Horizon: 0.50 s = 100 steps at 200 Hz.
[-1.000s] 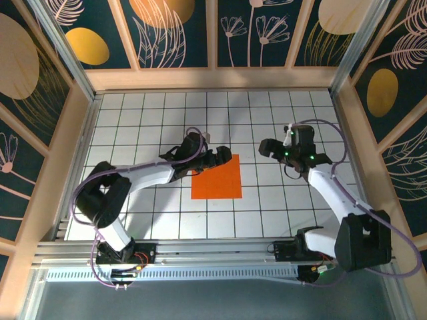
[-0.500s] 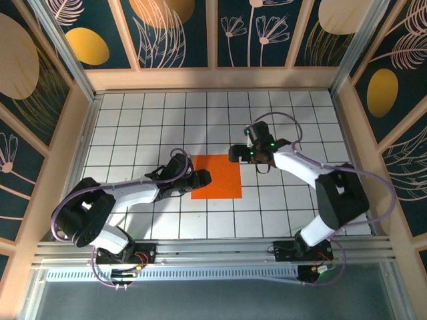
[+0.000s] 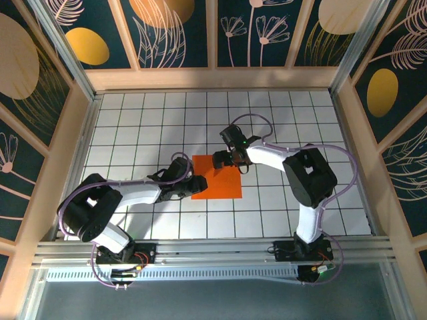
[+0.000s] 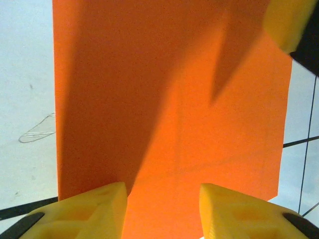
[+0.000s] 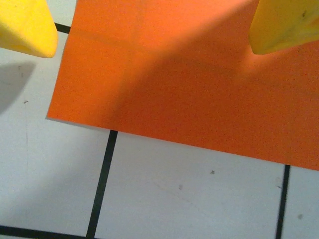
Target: Fold a paper plane with a square sheet of paper (fold left side to right side)
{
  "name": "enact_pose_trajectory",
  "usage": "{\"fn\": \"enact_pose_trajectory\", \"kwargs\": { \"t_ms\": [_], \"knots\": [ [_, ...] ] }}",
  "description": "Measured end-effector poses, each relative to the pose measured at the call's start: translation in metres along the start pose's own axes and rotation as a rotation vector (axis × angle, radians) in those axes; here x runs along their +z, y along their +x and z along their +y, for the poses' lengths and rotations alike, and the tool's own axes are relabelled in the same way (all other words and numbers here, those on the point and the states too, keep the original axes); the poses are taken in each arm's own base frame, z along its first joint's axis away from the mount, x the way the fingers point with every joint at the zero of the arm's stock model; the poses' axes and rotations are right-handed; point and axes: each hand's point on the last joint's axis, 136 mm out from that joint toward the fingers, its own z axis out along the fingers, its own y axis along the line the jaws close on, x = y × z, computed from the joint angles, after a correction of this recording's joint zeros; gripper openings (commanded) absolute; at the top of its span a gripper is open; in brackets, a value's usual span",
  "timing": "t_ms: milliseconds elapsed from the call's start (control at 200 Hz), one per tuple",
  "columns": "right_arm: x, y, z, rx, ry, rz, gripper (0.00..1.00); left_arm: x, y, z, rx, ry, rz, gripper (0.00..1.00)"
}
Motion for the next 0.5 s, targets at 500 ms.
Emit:
{"fn": "enact_pose_trajectory", "kwargs": {
  "t_ms": [500],
  "knots": [
    [0.0056,0.0048,0.0070,-0.028,0.022,0.015,0.97,0.0033,-0.0024,-0.0027,0.002,0.025,-0.015,0.42]
  ]
}}
